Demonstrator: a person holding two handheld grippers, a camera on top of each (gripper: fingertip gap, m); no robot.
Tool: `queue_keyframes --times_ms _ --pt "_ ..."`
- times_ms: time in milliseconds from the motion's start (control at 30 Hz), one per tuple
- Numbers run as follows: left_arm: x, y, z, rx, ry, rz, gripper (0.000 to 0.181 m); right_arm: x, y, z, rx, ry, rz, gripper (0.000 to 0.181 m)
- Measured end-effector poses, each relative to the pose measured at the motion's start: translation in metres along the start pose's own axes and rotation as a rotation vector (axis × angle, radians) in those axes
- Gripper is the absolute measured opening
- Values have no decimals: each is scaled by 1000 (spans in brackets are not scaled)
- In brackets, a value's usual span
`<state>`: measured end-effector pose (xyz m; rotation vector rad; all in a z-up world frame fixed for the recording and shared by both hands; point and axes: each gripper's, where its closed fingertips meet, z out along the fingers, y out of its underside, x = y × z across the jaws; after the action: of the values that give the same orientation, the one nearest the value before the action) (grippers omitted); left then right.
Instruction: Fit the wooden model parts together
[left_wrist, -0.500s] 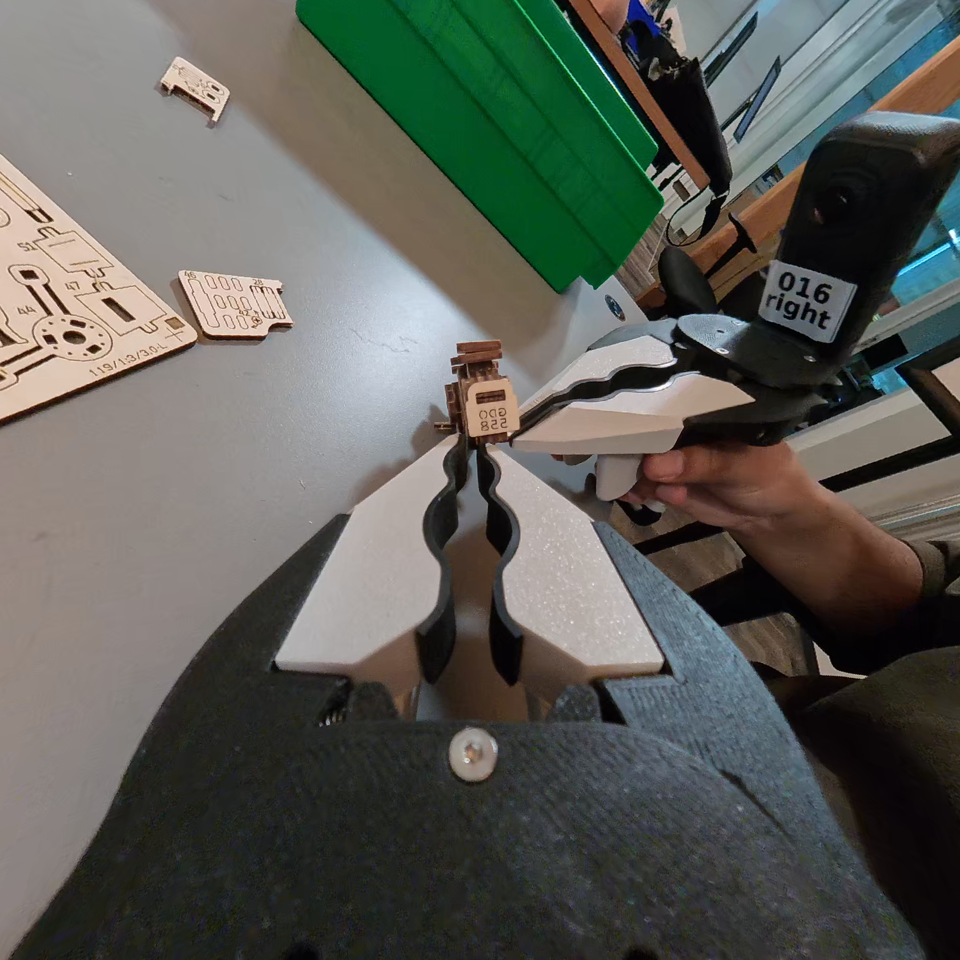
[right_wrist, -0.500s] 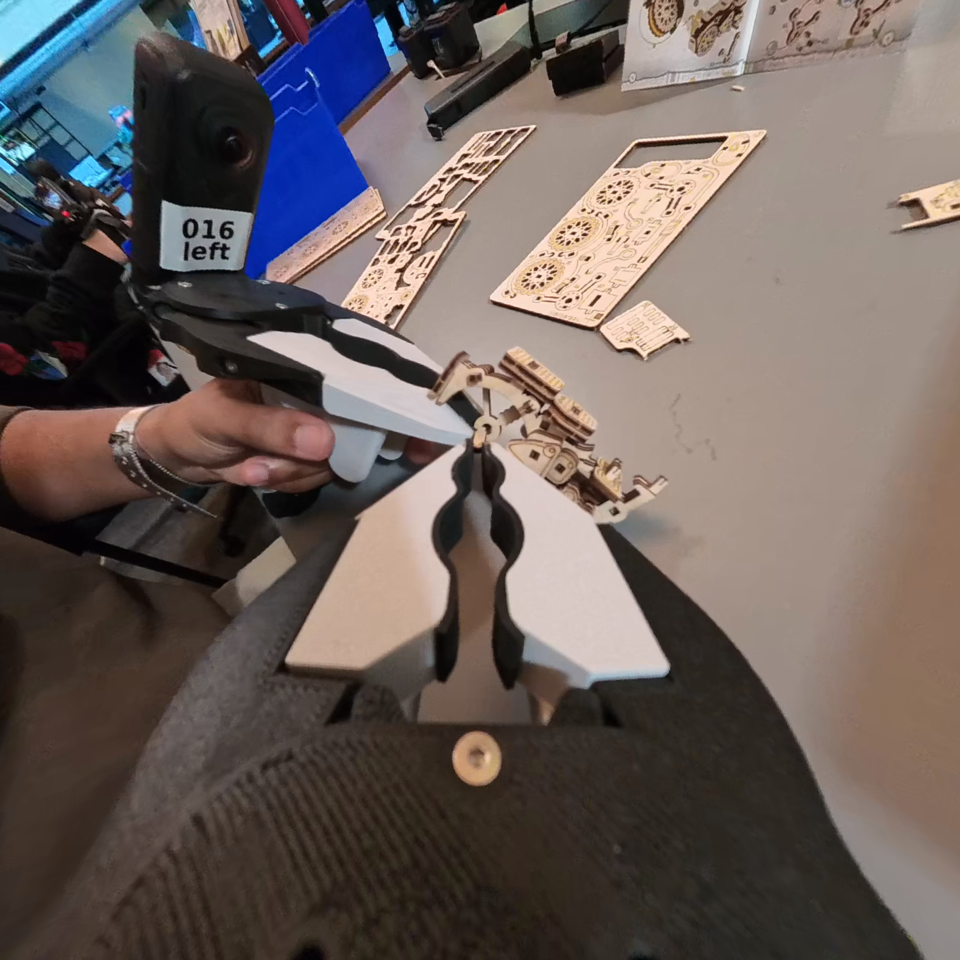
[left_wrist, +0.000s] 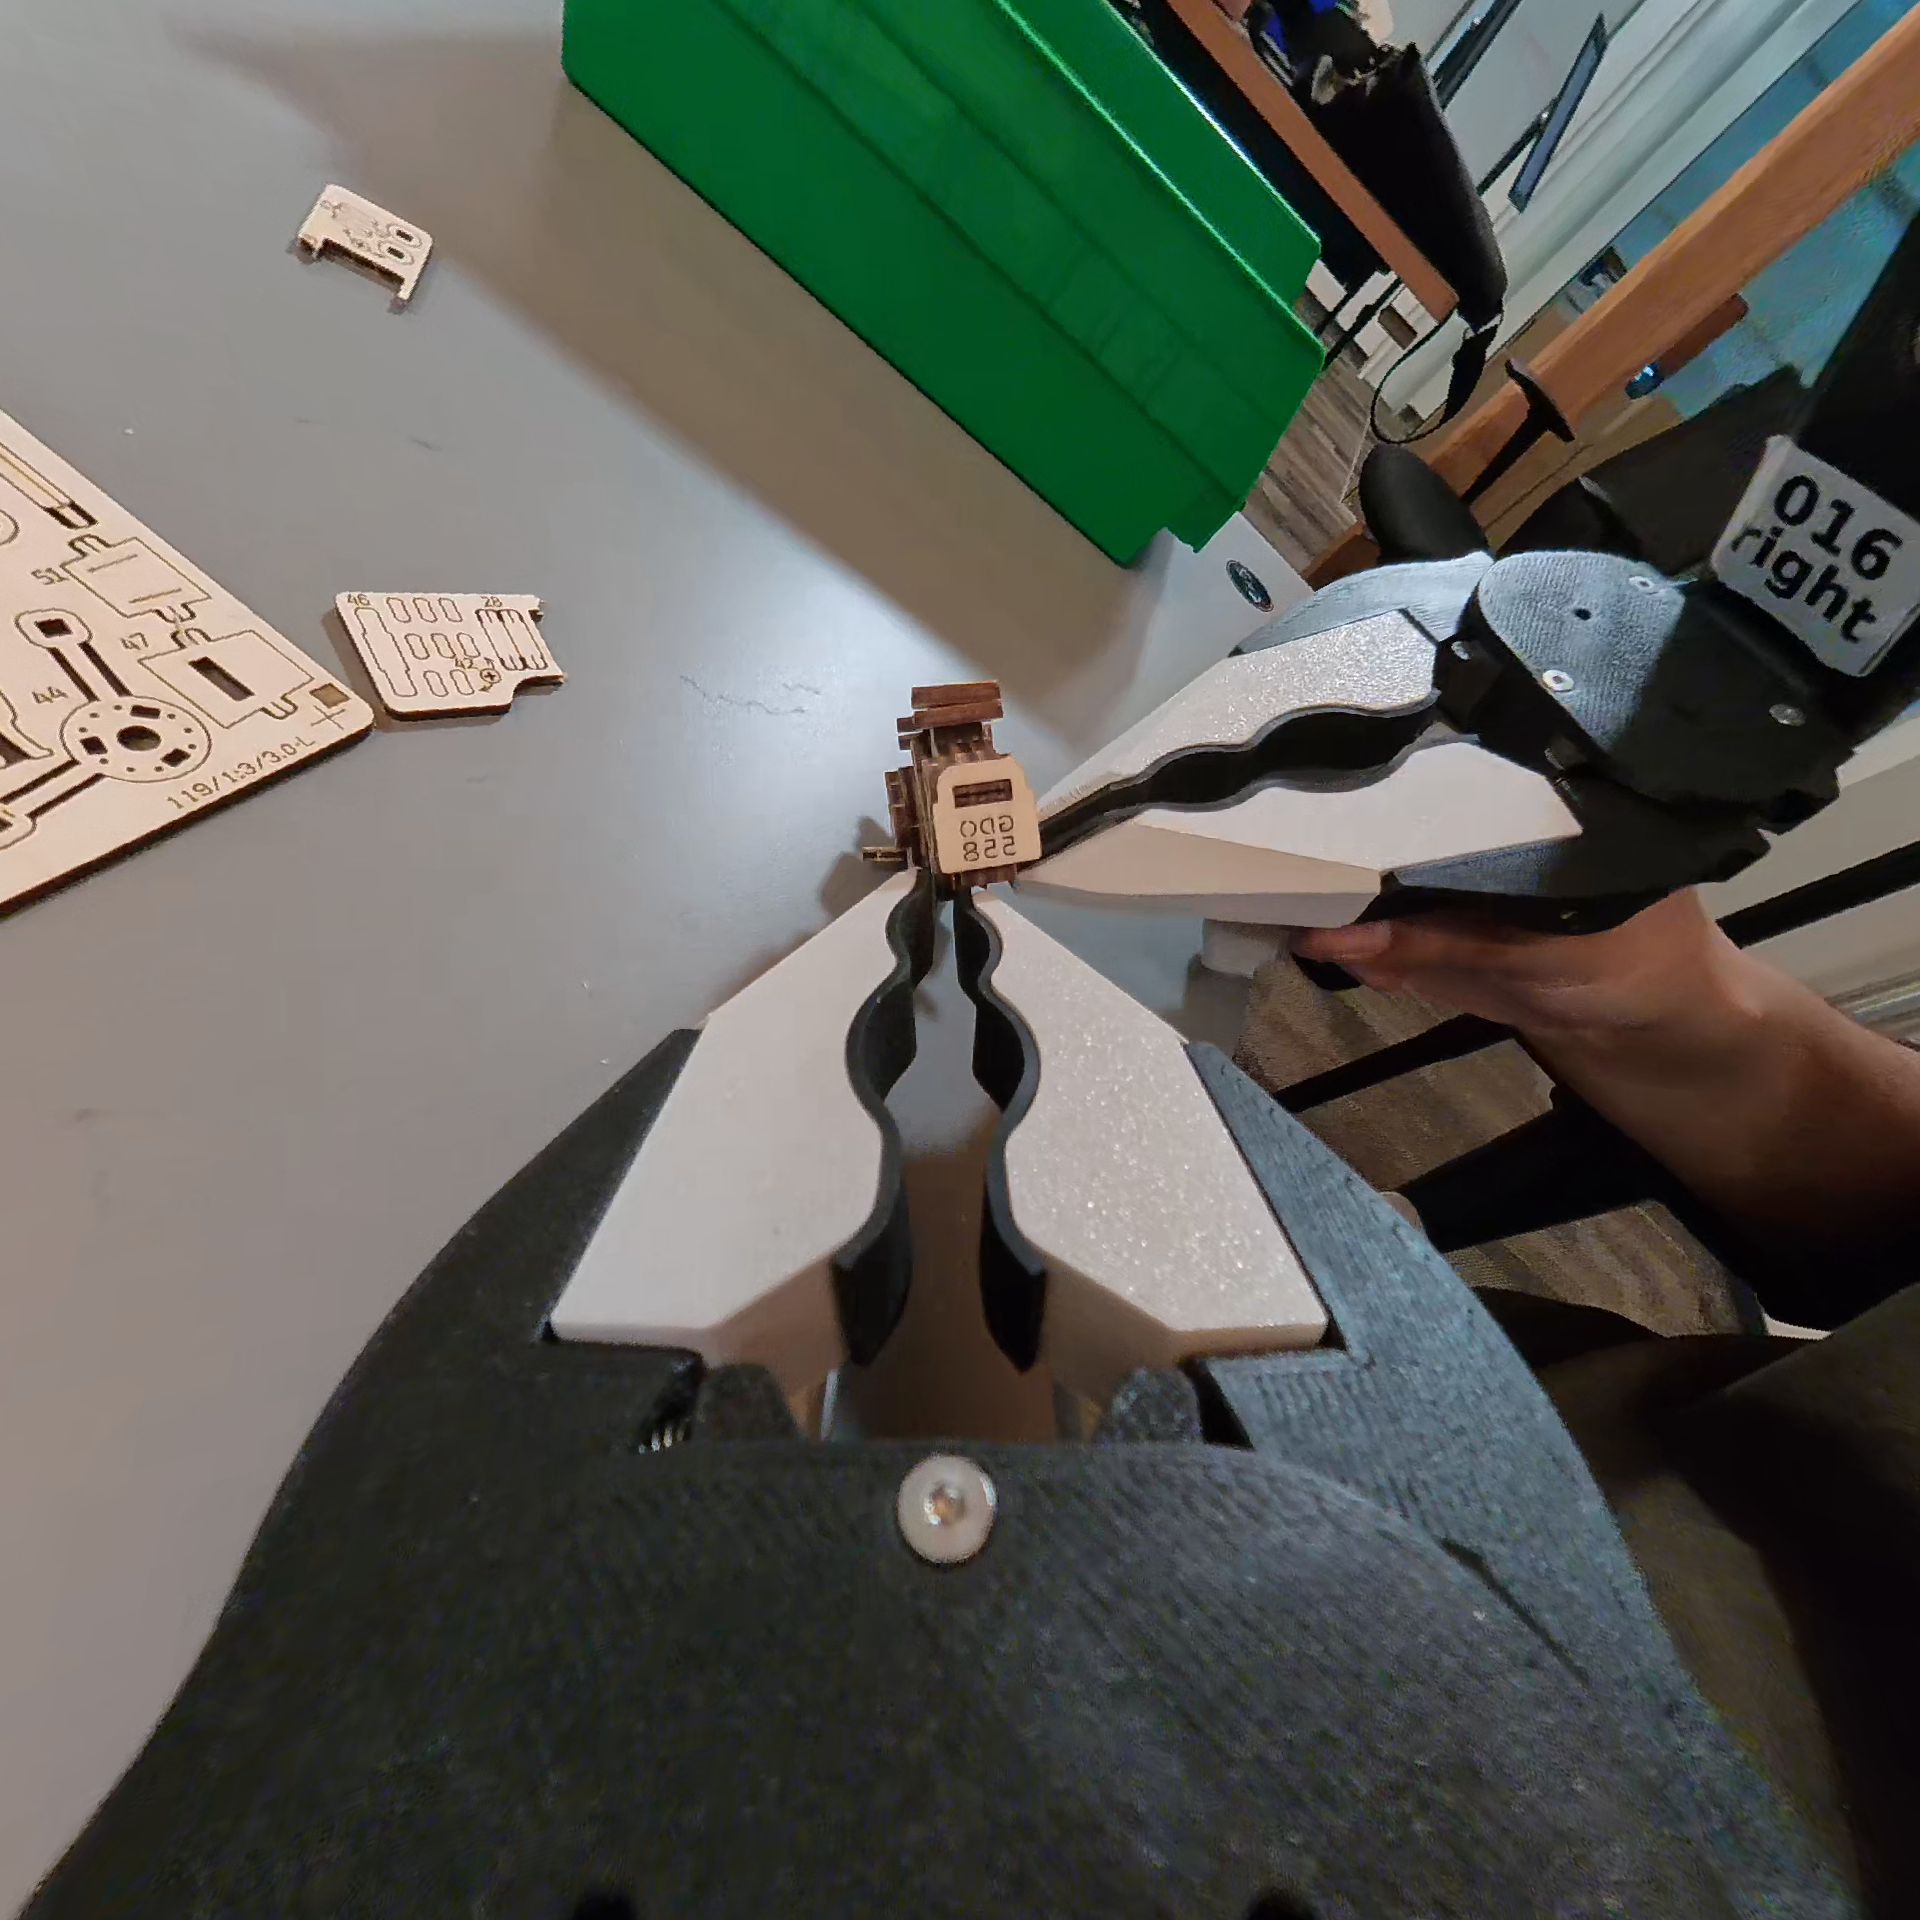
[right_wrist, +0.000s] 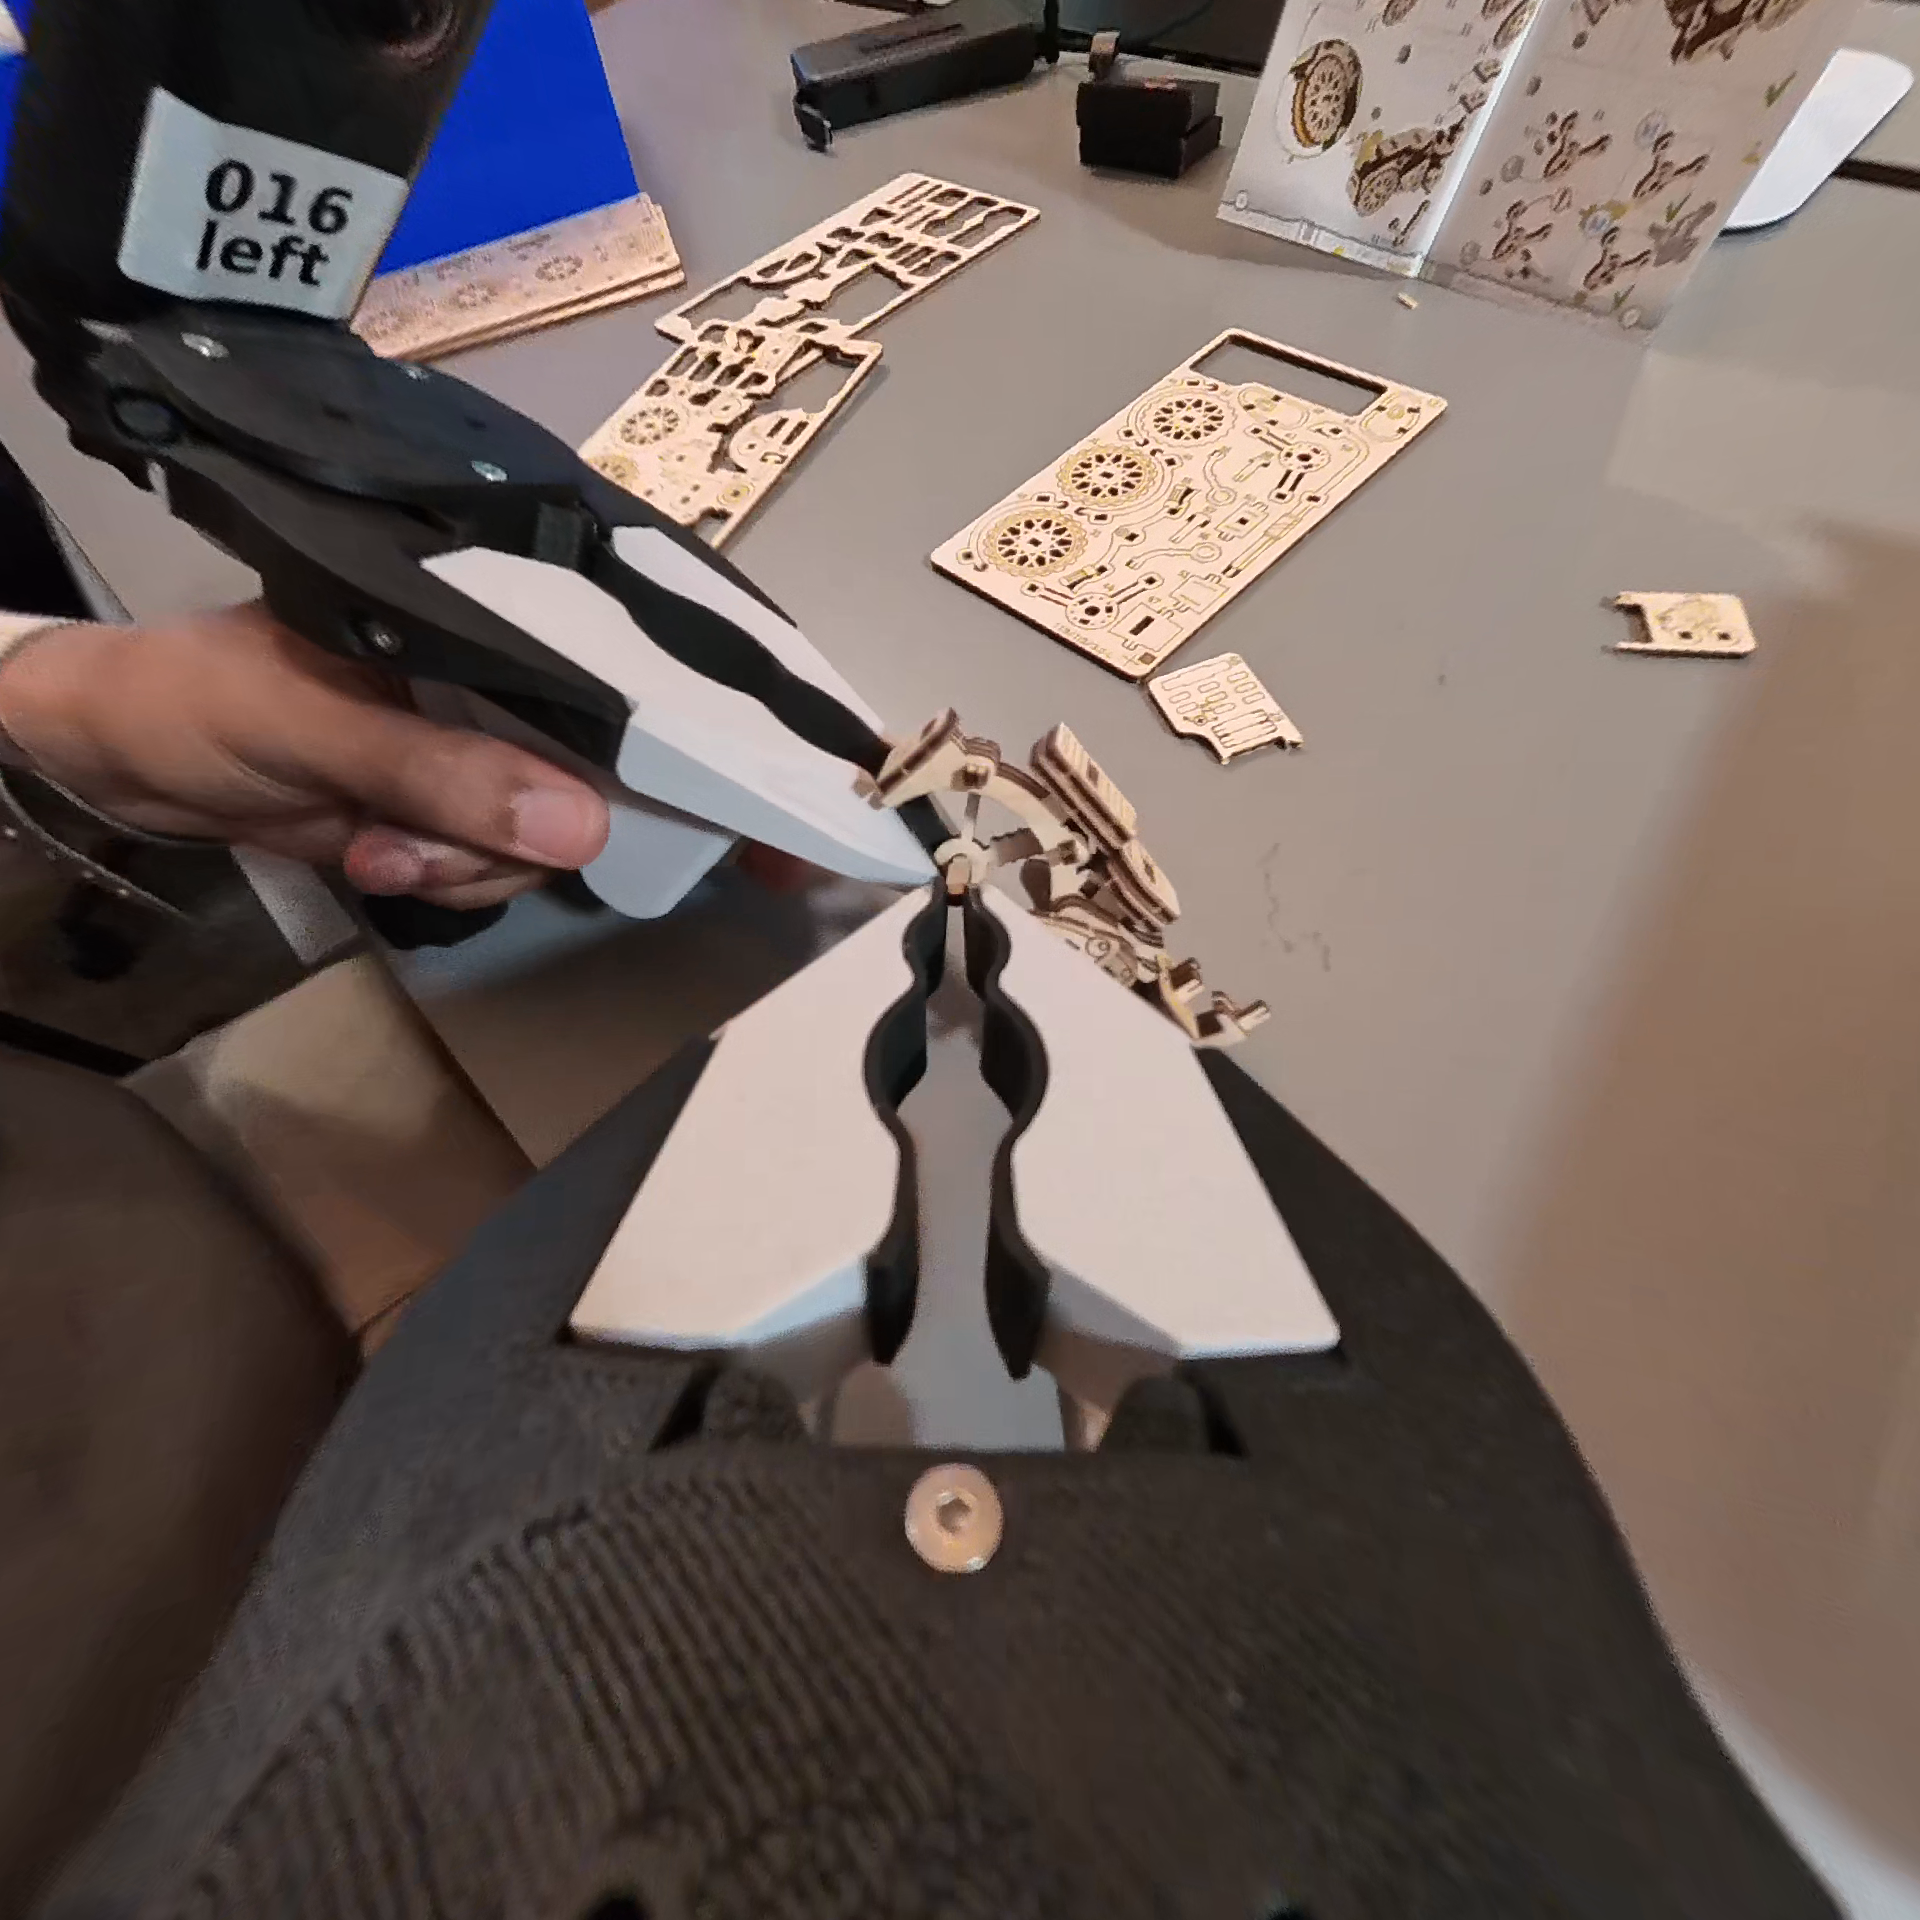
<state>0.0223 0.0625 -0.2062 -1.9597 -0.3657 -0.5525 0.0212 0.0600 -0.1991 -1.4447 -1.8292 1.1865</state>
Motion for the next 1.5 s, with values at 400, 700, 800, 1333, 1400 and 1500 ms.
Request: queue_keyframes --times_ms 400,700,800,1333,1400,1500 --pt "8 1 1 -15 25 57 0 -2 2 -5 -31 -29 -352 0" --pt "11 3 1 -26 39 77 0 -4 4 -8 -31 -41 -478 0" --pt "12 4 0 -30 42 79 0 -5 4 -8 -33 -47 -495 0" --pt "8 3 -1 -28 21 86 0 -5 2 -4 -50 -61 -320 0" --pt "7 3 -1 -26 16 83 0 -5 2 -4 -48 -69 -225 1" --pt "7 3 -1 -24 13 79 0 -5 1 -3 -33 -99 -44 0"
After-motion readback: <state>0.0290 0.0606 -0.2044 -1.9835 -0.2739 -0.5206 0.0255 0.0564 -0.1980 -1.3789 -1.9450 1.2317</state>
